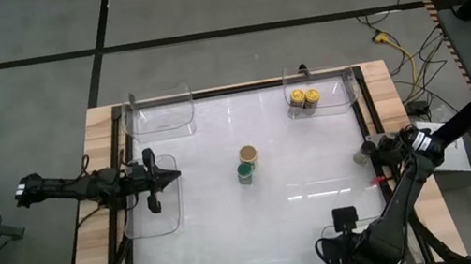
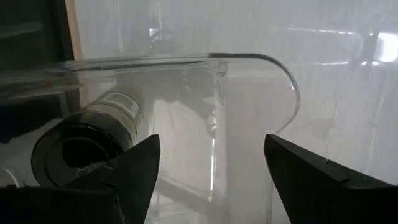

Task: Sort spices by type
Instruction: Put the left black seasoning bottle into the bottom right transparent bin

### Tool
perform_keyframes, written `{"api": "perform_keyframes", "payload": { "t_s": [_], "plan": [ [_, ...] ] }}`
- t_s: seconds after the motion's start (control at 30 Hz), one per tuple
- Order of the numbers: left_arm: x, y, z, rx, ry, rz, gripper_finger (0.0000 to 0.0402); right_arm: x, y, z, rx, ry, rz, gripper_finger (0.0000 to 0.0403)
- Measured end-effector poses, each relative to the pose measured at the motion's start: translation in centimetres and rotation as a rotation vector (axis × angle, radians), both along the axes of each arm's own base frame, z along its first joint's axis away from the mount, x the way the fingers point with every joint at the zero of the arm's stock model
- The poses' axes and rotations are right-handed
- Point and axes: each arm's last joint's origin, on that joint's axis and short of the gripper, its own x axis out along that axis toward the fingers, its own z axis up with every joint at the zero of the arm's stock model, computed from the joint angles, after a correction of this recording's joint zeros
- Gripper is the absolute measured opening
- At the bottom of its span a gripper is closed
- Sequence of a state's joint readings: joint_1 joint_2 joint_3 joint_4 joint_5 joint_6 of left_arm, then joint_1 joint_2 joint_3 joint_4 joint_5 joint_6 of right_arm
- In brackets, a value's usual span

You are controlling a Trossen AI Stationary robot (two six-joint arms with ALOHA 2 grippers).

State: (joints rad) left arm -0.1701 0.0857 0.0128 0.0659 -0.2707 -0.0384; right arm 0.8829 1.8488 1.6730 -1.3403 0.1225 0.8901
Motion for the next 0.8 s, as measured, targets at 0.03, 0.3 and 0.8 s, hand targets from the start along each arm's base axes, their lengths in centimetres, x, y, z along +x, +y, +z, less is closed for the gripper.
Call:
{"api": "perform_keyframes", "payload": {
  "t_s": [0.03,0.3,0.8],
  "plan": [
    [0.00,0.00,0.00,0.000,0.000,0.000,0.0001,-0.01,0.00,0.00,0.002,0.003,0.000,0.0281],
    [0.00,0.00,0.00,0.000,0.000,0.000,0.0001,0.01,0.21,-0.02,0.042,0.024,0.000,0.0286],
    [0.00,0.00,0.00,0.000,0.000,0.000,0.0001,-0.04,0.31,-0.02,0.068,0.046,-0.008,0.0266]
  ]
}}
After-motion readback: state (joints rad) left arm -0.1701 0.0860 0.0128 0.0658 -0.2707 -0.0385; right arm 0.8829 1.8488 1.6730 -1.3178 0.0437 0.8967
